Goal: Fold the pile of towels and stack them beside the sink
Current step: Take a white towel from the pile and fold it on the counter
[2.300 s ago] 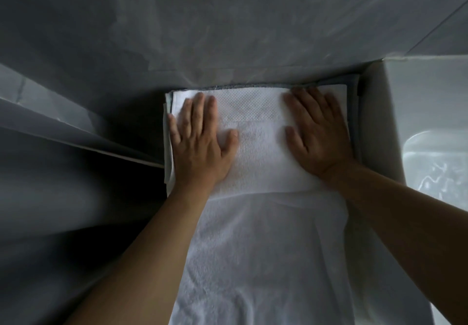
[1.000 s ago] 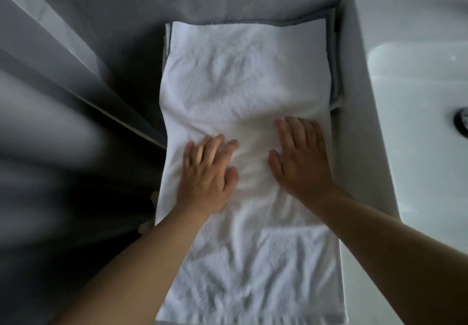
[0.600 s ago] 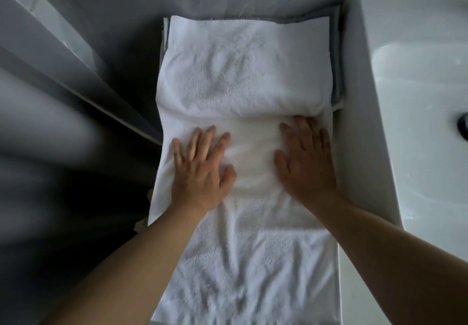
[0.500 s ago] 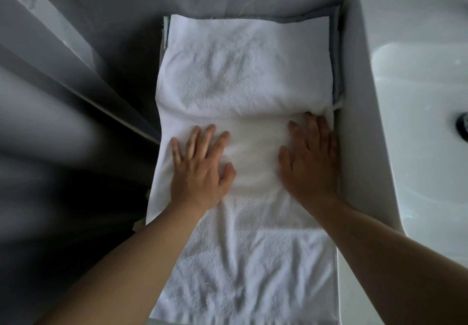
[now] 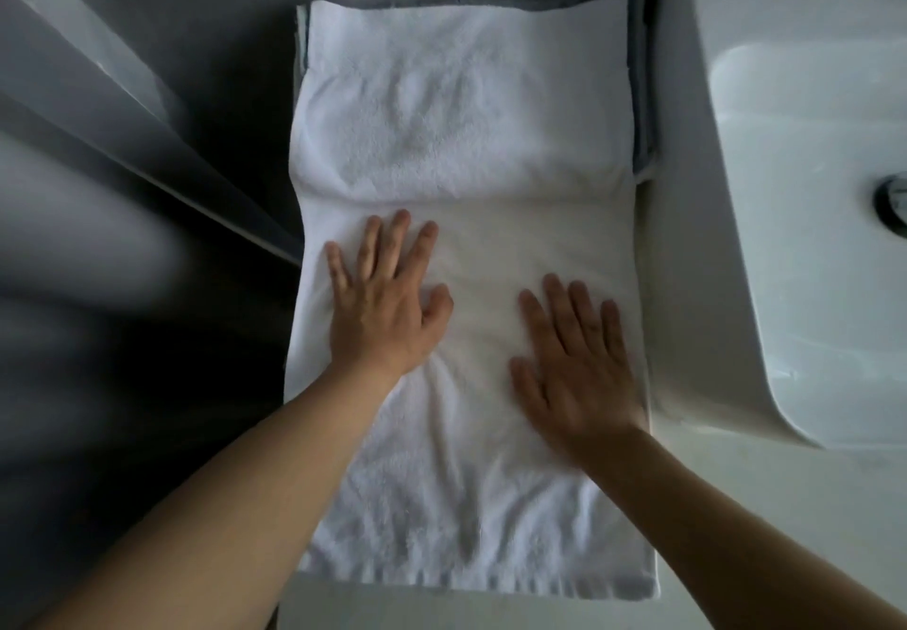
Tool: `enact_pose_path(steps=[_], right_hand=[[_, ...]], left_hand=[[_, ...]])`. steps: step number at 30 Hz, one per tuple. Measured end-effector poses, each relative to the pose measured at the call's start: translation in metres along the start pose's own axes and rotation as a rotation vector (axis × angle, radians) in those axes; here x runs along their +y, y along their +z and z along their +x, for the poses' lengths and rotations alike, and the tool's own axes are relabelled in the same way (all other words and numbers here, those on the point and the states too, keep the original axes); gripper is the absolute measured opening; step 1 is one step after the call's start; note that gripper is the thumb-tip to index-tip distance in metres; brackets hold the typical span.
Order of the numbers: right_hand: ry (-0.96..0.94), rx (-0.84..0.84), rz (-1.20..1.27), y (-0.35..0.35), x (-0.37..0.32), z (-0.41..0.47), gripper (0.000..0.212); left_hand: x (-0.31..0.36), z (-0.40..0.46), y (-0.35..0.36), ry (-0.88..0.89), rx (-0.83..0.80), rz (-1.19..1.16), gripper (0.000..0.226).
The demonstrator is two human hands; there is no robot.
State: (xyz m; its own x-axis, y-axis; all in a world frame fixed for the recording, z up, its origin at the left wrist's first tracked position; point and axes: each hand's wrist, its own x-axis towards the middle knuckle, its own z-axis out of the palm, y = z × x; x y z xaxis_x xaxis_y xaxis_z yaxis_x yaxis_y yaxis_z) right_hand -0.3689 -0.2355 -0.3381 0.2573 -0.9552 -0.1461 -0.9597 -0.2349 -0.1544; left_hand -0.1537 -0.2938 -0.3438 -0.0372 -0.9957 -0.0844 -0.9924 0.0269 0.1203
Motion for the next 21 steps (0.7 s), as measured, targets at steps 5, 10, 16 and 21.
enact_pose_path(steps=[5, 10, 16, 21], right_hand=[[0.018, -0.021, -0.014, 0.000, 0.001, 0.005, 0.071], [0.021, -0.023, -0.031, -0.002, 0.001, 0.006, 0.072], [0.000, 0.040, -0.020, 0.009, 0.004, 0.005, 0.069], [-0.030, 0.023, -0.043, 0.009, 0.009, 0.002, 0.070]], left_hand=[[0.000, 0.002, 0.002, -0.004, -0.008, 0.014, 0.073], [0.001, 0.006, 0.002, -0.005, -0.028, 0.022, 0.077], [-0.002, 0.011, 0.009, -0.011, -0.004, 0.012, 0.076], [-0.001, -0.004, -0.001, -0.031, -0.055, 0.007, 0.069]])
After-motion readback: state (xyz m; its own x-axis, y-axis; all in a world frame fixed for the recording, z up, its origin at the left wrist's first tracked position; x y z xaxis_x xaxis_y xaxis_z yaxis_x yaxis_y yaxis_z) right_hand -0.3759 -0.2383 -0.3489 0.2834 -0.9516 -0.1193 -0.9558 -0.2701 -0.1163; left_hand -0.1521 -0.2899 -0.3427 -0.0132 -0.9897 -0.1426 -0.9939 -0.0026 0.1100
